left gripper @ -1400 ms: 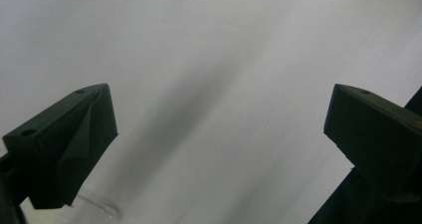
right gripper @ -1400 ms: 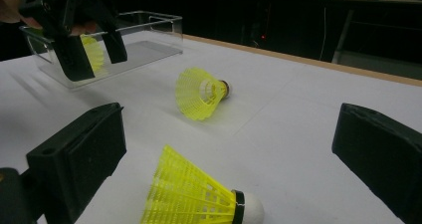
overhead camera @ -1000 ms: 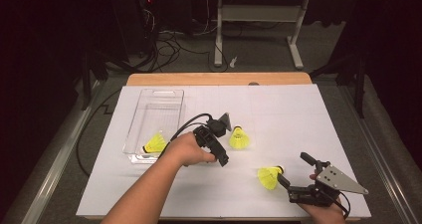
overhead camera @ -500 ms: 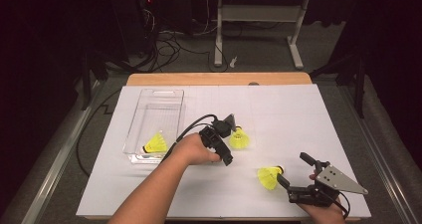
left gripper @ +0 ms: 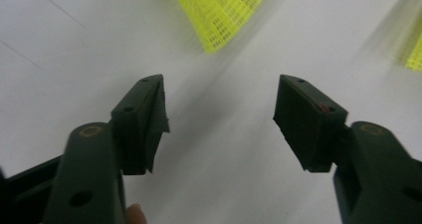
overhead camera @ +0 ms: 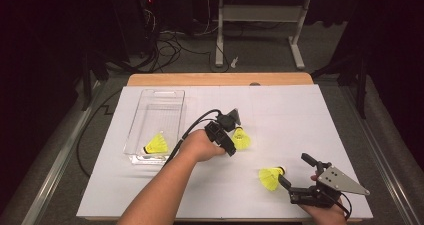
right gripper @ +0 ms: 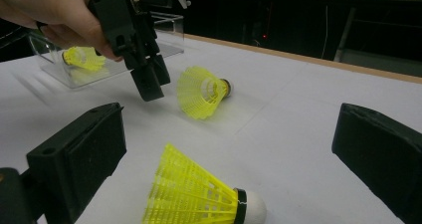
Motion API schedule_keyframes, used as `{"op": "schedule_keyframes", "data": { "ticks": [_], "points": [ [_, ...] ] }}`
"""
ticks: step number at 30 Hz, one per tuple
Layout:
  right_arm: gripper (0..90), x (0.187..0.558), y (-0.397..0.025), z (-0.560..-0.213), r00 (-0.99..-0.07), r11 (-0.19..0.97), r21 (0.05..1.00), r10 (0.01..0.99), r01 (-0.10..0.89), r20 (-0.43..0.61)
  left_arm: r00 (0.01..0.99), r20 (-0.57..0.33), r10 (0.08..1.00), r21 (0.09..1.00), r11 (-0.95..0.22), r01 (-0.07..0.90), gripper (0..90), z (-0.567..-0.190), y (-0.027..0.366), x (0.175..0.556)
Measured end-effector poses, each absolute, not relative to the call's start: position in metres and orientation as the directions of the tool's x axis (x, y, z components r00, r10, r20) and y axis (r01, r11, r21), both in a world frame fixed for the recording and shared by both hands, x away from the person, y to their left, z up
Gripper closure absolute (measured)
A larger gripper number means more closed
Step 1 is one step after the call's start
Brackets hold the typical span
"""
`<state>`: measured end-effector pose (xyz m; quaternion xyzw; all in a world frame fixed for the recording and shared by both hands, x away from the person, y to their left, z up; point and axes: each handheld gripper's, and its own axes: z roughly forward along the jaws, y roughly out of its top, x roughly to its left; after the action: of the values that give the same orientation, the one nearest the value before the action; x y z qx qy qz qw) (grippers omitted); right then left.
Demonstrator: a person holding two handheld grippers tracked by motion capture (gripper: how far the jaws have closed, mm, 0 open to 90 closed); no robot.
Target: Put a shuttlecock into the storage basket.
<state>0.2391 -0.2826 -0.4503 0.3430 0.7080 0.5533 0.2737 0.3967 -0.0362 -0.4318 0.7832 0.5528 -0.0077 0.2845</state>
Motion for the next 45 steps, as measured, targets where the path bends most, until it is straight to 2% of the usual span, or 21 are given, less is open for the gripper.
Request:
{"op": "schedule_keyframes", "data": {
  "ticks": [9, 27, 30, 38, 45],
  "points": [
    [1.2, 0.239, -0.283, -0.450, -0.615, 0.151, 0.972, 0.788, 0.182, -0.007, 0.367, -0.335, 0.868, 0.436, -0.202, 0.877, 52.7, -0.431, -0.041, 0.407],
    [1.2, 0.238, -0.282, -0.449, -0.619, 0.151, 0.972, 0.786, 0.181, -0.007, 0.331, -0.340, 0.880, 0.437, -0.164, 0.884, 64.8, -0.436, -0.050, 0.416],
    [1.2, 0.238, -0.283, -0.449, -0.619, 0.151, 0.972, 0.786, 0.181, -0.007, 0.324, -0.333, 0.886, 0.433, -0.162, 0.887, 68.7, -0.437, -0.052, 0.417],
    [1.2, 0.238, -0.283, -0.449, -0.619, 0.151, 0.972, 0.786, 0.180, -0.007, 0.319, -0.310, 0.896, 0.453, -0.155, 0.878, 87.9, -0.440, -0.053, 0.417],
    [1.2, 0.238, -0.284, -0.450, -0.617, 0.151, 0.972, 0.787, 0.180, -0.008, 0.342, -0.327, 0.881, 0.477, -0.159, 0.864, 89.9, -0.430, -0.048, 0.413]
  ]
}}
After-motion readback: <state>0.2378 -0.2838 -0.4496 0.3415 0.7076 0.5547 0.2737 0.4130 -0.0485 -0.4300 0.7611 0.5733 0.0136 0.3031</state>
